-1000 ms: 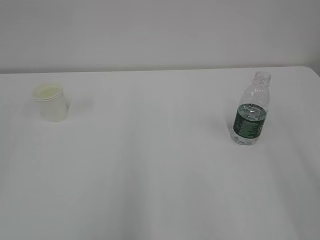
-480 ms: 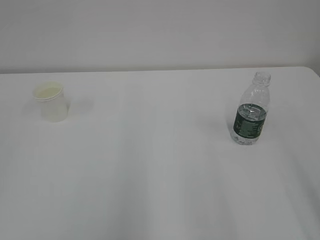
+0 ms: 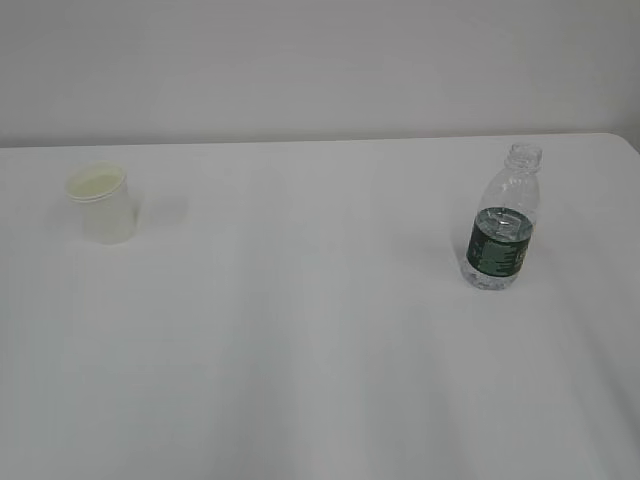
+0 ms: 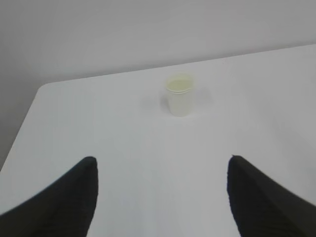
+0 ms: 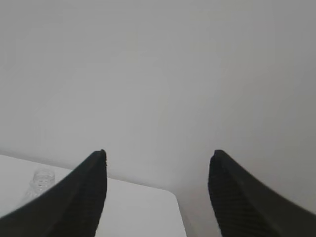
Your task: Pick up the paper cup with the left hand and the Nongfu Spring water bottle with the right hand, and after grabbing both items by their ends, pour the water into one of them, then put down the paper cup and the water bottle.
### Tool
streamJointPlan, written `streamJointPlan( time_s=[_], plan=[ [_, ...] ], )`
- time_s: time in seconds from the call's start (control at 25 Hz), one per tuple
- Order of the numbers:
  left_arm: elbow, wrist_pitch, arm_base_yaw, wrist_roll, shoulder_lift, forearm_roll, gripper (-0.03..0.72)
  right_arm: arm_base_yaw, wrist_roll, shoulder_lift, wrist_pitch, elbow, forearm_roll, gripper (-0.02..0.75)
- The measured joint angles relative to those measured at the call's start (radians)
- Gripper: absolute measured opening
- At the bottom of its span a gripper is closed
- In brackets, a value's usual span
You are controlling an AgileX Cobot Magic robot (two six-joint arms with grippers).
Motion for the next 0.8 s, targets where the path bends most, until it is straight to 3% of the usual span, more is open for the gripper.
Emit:
streamJointPlan(
  time_s=[0.8],
  plan=[
    [-0.002, 0.236, 0.000, 0.000, -0.058, -0.015, 0.539, 0.000, -0.002, 0.000, 0.065, 0.000, 0.023, 0.495]
  ],
)
